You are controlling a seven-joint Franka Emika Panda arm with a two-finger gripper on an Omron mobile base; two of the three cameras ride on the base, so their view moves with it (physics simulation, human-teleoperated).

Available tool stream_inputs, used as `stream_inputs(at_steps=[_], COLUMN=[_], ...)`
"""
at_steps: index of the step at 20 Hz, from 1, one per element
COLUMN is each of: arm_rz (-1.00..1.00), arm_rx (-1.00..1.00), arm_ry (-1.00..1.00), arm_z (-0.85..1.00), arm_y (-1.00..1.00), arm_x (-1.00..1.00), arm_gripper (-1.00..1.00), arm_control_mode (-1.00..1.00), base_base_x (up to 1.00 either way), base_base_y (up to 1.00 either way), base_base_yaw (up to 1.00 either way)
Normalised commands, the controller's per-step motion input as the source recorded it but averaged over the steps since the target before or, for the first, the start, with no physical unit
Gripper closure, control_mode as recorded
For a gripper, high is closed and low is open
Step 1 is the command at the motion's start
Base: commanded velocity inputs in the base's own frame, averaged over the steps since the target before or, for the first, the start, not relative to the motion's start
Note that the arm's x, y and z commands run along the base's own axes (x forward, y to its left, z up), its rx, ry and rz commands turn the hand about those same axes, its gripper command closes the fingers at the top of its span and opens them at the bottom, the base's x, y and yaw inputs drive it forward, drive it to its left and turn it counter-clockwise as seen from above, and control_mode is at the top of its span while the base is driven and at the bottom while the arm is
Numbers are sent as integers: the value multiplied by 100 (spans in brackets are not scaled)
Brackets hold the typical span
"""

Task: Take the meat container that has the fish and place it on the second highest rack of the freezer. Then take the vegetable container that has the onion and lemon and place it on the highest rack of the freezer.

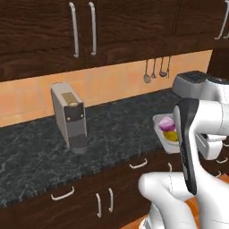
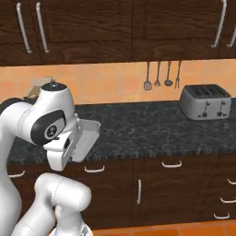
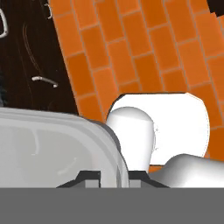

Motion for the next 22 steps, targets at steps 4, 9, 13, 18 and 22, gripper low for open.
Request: stream_inputs(at_steps=[4, 9, 13, 18, 22], arm_rz=[0, 0, 0, 0, 0], arm_rx=[0, 0, 0, 0, 0], arm_ry=[0, 0, 0, 0, 0], arm_z=[0, 0, 0, 0, 0], arm_y=[0, 0, 0, 0, 0], arm_x=[0, 0, 0, 0, 0], arm_gripper=[100, 100, 100, 100, 100], arm_control_mode=[100, 100, 100, 100, 100], base_base_x=[0, 0, 0, 0, 0], base_base_y=[-51, -51, -53, -53, -56], base_base_yaw=[-79, -81, -80, -80, -78])
